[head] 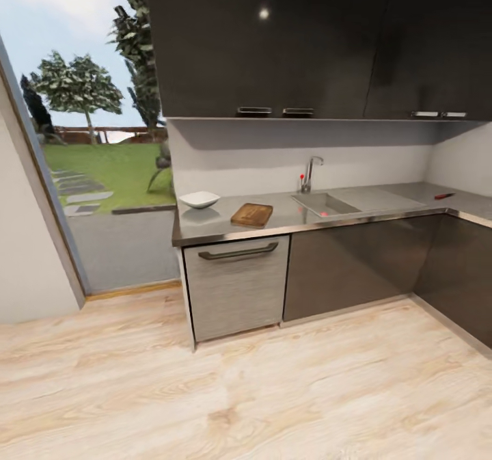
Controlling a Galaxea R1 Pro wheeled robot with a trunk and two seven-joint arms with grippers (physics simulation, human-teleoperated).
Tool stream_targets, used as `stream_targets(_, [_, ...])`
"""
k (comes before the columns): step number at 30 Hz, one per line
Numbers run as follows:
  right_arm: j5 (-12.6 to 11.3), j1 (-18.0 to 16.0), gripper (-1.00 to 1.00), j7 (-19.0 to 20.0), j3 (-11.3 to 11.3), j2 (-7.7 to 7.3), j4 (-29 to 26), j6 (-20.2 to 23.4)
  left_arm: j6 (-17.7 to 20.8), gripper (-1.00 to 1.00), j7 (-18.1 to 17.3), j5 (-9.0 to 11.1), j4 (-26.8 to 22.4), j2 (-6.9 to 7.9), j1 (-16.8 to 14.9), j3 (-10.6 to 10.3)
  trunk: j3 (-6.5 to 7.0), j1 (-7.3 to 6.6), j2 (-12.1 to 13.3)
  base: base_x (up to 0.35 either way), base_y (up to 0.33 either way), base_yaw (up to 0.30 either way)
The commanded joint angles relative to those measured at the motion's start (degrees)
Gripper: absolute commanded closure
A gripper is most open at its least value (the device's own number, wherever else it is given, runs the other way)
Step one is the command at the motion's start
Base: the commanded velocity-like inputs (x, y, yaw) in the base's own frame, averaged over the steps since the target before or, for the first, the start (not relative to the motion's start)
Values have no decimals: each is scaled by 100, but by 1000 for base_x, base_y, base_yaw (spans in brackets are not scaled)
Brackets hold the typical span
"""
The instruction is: In the kitchen, take the Vidalia onion out of the sink, dice it on the chopping board with the paring knife, put the diced onion into the bowl on the countertop, then place both the paring knife and the chopping board into the sink.
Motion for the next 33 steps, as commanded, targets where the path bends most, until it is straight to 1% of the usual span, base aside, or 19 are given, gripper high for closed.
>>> stream_targets(1, [-2, -4, -100, 4, -17, 6, 2, -18, -14, -100, -1, 1, -1, 1, 0, 0, -5, 0, -3, 0, 314, -280])
stream_targets(11, [-2, -4, -100, 4, -17, 7, 2, -18, -14, -100, -1, 1, -1, 1, 3, 1, -5, 0, -3, 15, 314, -280])
stream_targets(28, [-2, -3, -100, 4, -17, 6, 2, -18, -14, -100, -1, 1, -1, 1, 2, 6, -5, 0, -3, 86, 314, -279])
stream_targets(33, [3, -3, -100, -7, -17, 8, 2, -20, -14, -100, -1, 1, -7, 1, 1, 7, -5, 0, -3, 112, 314, -138])
